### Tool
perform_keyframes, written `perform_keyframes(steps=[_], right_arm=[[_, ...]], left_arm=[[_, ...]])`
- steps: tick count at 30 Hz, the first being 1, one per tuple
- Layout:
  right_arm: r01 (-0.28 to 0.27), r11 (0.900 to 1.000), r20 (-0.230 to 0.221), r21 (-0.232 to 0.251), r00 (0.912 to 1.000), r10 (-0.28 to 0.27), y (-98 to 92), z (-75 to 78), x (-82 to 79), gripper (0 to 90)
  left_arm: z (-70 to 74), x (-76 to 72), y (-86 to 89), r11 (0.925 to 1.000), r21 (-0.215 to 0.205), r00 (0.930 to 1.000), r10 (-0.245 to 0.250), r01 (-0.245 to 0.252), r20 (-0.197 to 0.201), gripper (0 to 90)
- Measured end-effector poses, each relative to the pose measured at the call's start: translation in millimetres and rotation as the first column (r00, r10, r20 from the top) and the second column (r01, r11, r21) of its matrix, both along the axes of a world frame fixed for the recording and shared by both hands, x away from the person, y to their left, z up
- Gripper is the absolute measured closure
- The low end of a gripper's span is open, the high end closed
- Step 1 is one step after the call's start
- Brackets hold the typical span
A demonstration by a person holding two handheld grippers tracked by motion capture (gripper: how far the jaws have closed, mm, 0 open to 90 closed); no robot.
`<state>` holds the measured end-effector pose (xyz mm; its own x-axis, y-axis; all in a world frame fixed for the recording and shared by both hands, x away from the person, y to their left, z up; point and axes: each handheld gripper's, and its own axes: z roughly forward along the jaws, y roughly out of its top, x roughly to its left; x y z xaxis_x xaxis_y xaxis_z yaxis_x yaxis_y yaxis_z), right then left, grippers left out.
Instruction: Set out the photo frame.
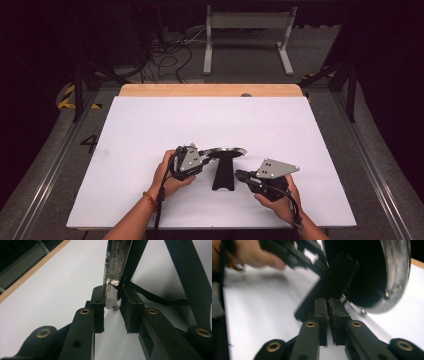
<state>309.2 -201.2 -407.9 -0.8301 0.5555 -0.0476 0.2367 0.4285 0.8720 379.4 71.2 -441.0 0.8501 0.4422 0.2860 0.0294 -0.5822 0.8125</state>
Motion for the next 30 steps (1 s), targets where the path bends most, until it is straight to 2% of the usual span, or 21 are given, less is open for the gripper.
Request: perform_keyframes(steps=[3, 6, 9, 12, 14, 17, 19, 22, 23, 27, 30], right_arm=[[-0.025, 0.999, 0.008, 0.02, 0.9997, 0.025, 8.2, -0.8, -3.4, 90.0], [-0.049, 0.998, -0.012, 0.03, 0.9987, 0.049, 19.8, -6.4, -2.8, 90.0], [-0.056, 0.998, -0.021, 0.005, 0.9982, 0.056, 38.9, -17.5, -2.9, 90.0], [-0.052, 0.999, -0.023, -0.007, 0.9984, 0.051, 45.1, -21.6, -3.7, 88.5], [-0.045, 0.999, -0.021, -0.009, 0.9988, 0.045, 51.2, -25.0, -4.9, 87.5], [-0.031, 0.999, 0.009, -0.032, 0.9995, 0.031, 61.6, -28.6, -8.8, 85.5], [-0.026, 0.999, 0.016, -0.042, 0.9995, 0.027, 67.9, -30.9, -10.8, 85.4], [-0.002, 0.997, 0.038, -0.078, 0.9993, 0.005, 78.5, -37.6, -14.4, 82.6], [-0.002, 0.997, 0.038, -0.078, 0.9993, 0.005, 78.5, -37.6, -14.4, 82.6], [0.049, 0.99, 0.067, -0.131, 0.9969, -0.04, 83.6, -47.3, -15.0, 83.9], [0.063, 0.989, 0.058, -0.137, 0.9968, -0.056, 84.1, -52.7, -14.4, 87.6]], left_arm=[[0.4, -0.8, -0.2, 0.9999, 0.012, 1.0, 0.008, -0.008, -0.001, 73.5], [1.7, -0.8, 0.2, 0.9995, 0.03, 1.0, 0.003, -0.003, 0.003, 73.8], [2.2, -1.9, 0.4, 0.9992, 0.037, 0.9999, 0.012, -0.012, -0.004, 74.5], [3.2, -3.4, -0.6, 0.9986, 0.051, 0.9998, 0.013, -0.013, 0.013, 74.5], [3.6, -4.1, -1.1, 0.9982, 0.057, 0.9997, 0.02, -0.02, 0.015, 74.5], [4.1, -4.4, -1.6, 0.9976, 0.065, 0.9996, 0.023, -0.024, 0.019, 74.4], [4.0, -5.1, -1.8, 0.9976, 0.06, 0.9994, 0.035, -0.035, 0.009, 74.4], [4.0, -4.6, -1.8, 0.998, 0.055, 0.9995, 0.032, -0.032, 0.004, 74.4], [4.0, -4.6, -1.8, 0.998, 0.055, 0.9995, 0.032, -0.032, 0.004, 74.4], [3.7, -4.1, -1.5, 0.9984, 0.049, 0.9996, 0.027, -0.027, 0.001, 74.4], [3.7, -3.1, -0.6, 0.9987, 0.047, 0.9998, 0.02, -0.019, -0.002, 74.5]])
